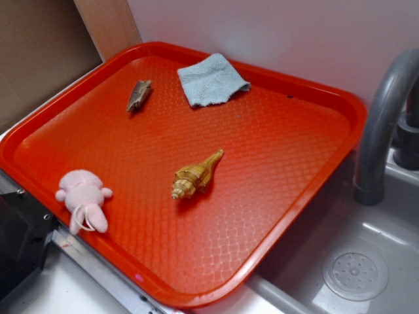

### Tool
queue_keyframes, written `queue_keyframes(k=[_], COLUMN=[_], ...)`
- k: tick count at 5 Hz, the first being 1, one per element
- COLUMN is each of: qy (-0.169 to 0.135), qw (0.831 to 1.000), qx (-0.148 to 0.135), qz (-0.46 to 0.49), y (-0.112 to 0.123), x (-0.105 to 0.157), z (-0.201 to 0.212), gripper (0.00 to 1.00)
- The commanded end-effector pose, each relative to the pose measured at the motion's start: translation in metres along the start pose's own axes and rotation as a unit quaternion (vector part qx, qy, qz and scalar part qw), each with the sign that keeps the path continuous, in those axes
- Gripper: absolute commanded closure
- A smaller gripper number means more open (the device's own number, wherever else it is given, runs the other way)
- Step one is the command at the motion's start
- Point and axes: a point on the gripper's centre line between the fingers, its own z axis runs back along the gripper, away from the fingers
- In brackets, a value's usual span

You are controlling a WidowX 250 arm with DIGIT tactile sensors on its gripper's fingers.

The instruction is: Grab the shell.

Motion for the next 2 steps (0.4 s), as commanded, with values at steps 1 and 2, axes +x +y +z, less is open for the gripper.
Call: queue_keyframes(k=[1,2], qy=[0.000,-0.004], qw=[1.000,0.996], qx=[0.000,0.017], qz=[0.000,0.082], y=[0.000,-0.018], x=[0.000,0.010], z=[0.000,-0.021], gripper=[0.00,0.00])
